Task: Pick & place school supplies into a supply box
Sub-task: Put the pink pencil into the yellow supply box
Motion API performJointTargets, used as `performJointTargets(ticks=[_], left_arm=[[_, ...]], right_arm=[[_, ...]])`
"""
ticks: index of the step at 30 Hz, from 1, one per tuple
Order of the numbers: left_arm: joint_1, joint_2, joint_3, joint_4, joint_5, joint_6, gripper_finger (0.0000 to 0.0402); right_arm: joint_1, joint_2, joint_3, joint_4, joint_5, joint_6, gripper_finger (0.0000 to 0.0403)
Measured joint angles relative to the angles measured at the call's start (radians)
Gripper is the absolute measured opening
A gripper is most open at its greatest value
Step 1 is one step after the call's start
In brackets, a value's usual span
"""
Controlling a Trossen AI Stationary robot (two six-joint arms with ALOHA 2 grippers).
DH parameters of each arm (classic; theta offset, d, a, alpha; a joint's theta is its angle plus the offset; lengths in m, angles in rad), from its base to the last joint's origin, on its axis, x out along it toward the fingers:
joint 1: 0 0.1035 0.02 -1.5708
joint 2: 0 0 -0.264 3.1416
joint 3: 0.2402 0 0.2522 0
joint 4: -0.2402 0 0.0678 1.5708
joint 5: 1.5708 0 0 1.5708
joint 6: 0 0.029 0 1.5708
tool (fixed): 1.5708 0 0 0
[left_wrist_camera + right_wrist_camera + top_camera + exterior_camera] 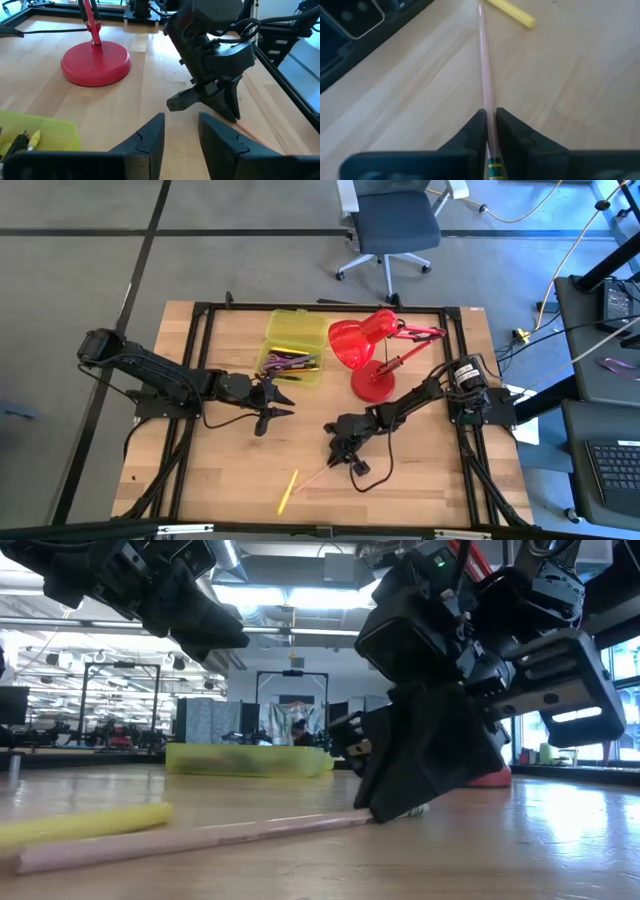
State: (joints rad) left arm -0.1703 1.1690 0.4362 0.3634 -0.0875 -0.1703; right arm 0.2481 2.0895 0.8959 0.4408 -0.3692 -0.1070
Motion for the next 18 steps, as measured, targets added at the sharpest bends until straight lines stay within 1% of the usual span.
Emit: performJointTargets(ticks=[8,12,14,17,18], left_arm=[[0.0,0.0,0.0,0.0,0.001,0.0,0.0105],[0.0,0.0,0.0,0.0,0.0,0.0,0.0109],[0.0,0.0,0.0,-0.001,0.0,0.0,0.0111],[0.0,0.0,0.0,-0.001,0.0,0.0,0.0111],[0.0,0.0,0.0,-0.001,0.0,0.0,0.011]], right_arm=[[0.0,0.0,0.0,0.02,0.044,0.102,0.0038],[0.002,0.003,-0.003,0.065,0.14,0.129,0.0035],[0.007,0.004,-0.003,0.081,0.257,0.118,0.0036],[0.012,0.005,-0.002,0.085,0.504,0.077,0.004],[0.014,0.006,-0.002,0.086,0.564,0.077,0.0041]])
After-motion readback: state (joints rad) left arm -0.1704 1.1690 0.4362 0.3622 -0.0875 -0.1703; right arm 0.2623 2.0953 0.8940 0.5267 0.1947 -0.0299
